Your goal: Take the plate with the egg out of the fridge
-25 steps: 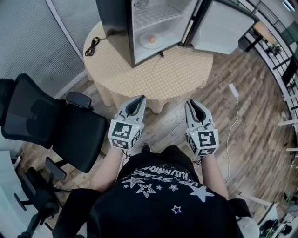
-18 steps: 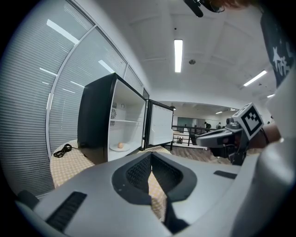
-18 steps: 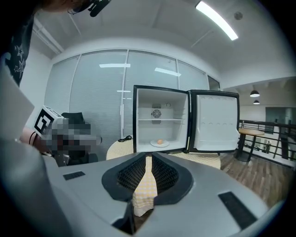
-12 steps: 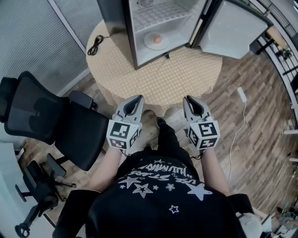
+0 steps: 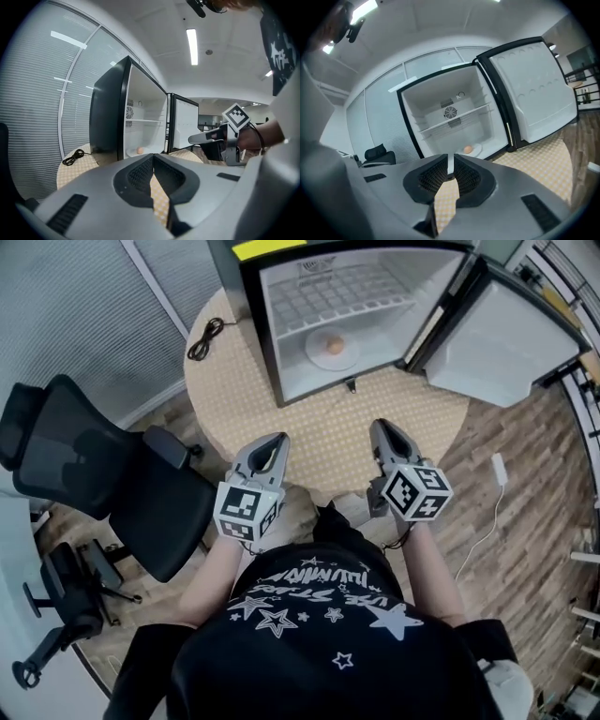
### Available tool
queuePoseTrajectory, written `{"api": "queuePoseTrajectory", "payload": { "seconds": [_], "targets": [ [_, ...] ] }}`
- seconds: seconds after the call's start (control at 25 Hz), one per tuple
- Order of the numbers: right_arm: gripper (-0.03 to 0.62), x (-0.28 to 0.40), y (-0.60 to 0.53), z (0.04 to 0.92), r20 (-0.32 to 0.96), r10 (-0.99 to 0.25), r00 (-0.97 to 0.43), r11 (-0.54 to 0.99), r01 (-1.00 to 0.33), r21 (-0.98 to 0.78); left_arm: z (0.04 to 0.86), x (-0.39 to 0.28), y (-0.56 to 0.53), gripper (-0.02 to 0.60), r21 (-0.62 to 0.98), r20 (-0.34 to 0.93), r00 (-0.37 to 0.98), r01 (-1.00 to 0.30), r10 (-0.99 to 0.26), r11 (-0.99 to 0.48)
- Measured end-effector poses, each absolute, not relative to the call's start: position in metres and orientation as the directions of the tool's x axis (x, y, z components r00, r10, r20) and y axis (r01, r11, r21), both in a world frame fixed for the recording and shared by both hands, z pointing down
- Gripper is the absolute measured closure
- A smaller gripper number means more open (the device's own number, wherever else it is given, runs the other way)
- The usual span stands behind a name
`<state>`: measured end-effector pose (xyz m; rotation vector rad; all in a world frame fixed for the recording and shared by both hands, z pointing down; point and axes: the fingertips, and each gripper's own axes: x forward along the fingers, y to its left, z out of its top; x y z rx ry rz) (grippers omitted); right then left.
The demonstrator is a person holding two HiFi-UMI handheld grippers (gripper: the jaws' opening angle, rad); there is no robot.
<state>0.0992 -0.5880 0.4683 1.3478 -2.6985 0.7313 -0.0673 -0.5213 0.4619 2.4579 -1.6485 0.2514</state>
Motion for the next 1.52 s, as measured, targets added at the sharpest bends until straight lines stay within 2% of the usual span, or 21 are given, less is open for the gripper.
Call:
{"api": "queuePoseTrajectory", "payload": {
  "seconds": [0.28, 0.44, 0.84, 1.04, 1.32, 1.52],
  "targets": [
    [0.534, 0.080, -0.644, 0.490, 0.233, -0.655, -0.718, 0.469, -0.629, -0.620, 0.475, -0.079, -0.558, 0.575, 0.063, 0.248, 0.282, -0.959, -0.927, -0.275],
    [0.447, 0.071, -0.671, 0.498, 0.215, -0.605, -0.767, 0.450, -0.552, -0.702, 0.485, -0.088, -0.572, 0.575, 0.037, 0.274, 0.205, -0.979, -0.940, -0.202],
    [0.378, 0.060, -0.740, 0.530, 0.133, -0.607, -0.783, 0.137, -0.269, -0.953, 0.500, -0.099, -0.585, 0.575, 0.023, 0.319, 0.074, -0.997, -0.945, -0.070],
    [0.375, 0.063, -0.769, 0.558, 0.151, -0.629, -0.763, -0.031, -0.169, -0.985, 0.505, -0.100, -0.596, 0.575, 0.021, 0.326, 0.039, -0.999, -0.945, -0.034],
    [0.375, 0.046, -0.792, 0.588, 0.186, -0.592, -0.784, -0.137, -0.130, -0.982, 0.520, -0.104, -0.606, 0.575, 0.079, 0.358, -0.006, -0.996, -0.934, 0.036],
    [0.376, 0.031, -0.797, 0.596, 0.199, -0.571, -0.796, -0.159, -0.131, -0.979, 0.522, -0.105, -0.607, 0.575, 0.082, 0.367, -0.028, -0.995, -0.930, 0.063]
  ]
}}
